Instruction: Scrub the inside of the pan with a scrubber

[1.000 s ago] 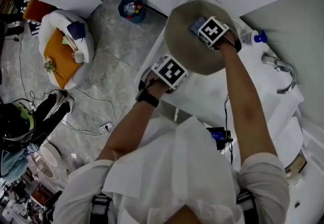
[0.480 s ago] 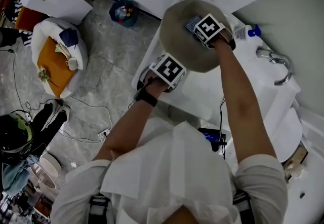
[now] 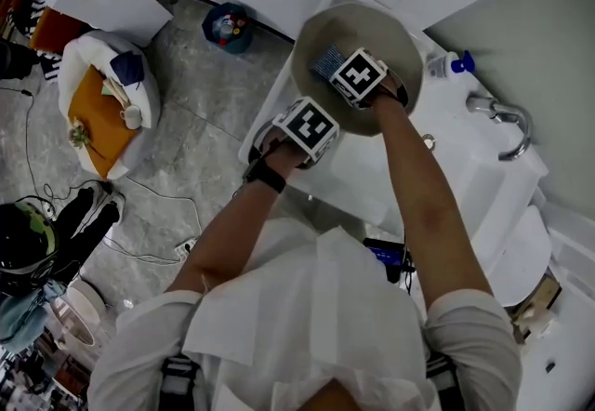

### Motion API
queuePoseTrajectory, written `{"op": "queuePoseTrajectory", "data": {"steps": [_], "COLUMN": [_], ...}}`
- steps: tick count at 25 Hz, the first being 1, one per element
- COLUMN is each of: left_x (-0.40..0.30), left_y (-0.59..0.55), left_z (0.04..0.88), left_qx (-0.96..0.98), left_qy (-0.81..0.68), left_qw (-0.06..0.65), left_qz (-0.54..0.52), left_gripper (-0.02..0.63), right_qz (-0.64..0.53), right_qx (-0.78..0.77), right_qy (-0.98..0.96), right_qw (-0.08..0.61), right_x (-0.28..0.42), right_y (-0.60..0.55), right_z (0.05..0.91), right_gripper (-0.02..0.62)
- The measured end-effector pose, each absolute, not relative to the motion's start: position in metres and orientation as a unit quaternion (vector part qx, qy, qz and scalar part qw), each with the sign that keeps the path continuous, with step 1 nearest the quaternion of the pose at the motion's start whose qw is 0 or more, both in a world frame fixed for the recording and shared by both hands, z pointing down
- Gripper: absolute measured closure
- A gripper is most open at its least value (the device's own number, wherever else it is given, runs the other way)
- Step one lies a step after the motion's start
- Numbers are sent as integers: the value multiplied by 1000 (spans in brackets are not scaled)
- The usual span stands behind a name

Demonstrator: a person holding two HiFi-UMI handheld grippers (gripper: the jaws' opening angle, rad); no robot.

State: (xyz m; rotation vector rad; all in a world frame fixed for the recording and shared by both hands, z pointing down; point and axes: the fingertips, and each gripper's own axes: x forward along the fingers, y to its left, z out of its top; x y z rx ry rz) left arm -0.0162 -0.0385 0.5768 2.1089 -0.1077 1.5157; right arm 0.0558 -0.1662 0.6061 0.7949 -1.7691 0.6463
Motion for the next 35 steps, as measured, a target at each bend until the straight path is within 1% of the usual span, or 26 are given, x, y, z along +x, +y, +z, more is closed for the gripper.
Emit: {"op": "queuePoseTrajectory", "data": {"steps": [2, 3, 6, 9, 12, 18, 23, 25, 27, 31, 35], "left_x": [-15, -14, -11, -10, -7, -5, -5, -4, -3, -12, -16], "left_y": [-41, -41, -40, -39, -41, -39, -39, -39, -39, -38, -36], "left_z": [576, 576, 578, 580, 578, 579, 578, 578, 579, 580, 579], "left_qx": [783, 783, 784, 782, 784, 781, 780, 780, 779, 766, 758], "left_qy": [-44, -46, -48, -53, -62, -58, -57, -54, -50, -49, -47], "left_qw": [268, 269, 270, 274, 281, 286, 289, 287, 285, 284, 286], "left_qz": [560, 559, 557, 557, 550, 552, 552, 554, 556, 575, 585], "left_gripper": [336, 336, 336, 339, 344, 344, 344, 344, 344, 344, 344], "right_qz": [268, 258, 225, 219, 216, 231, 233, 242, 255, 286, 265], "right_qx": [290, 277, 264, 225, 219, 243, 231, 243, 279, 378, 440], "right_qy": [-772, -777, -754, -747, -719, -668, -667, -667, -674, -696, -720], "right_qw": [498, 502, 558, 586, 623, 664, 668, 661, 635, 540, 466], "right_x": [17, 11, 35, 57, 98, 152, 147, 149, 149, 138, 115], "right_y": [-156, -150, -131, -113, -112, -134, -156, -165, -181, -219, -247], "right_z": [603, 602, 604, 607, 612, 621, 619, 617, 616, 610, 596], "right_gripper": [308, 308, 310, 311, 311, 310, 310, 310, 310, 310, 310]}}
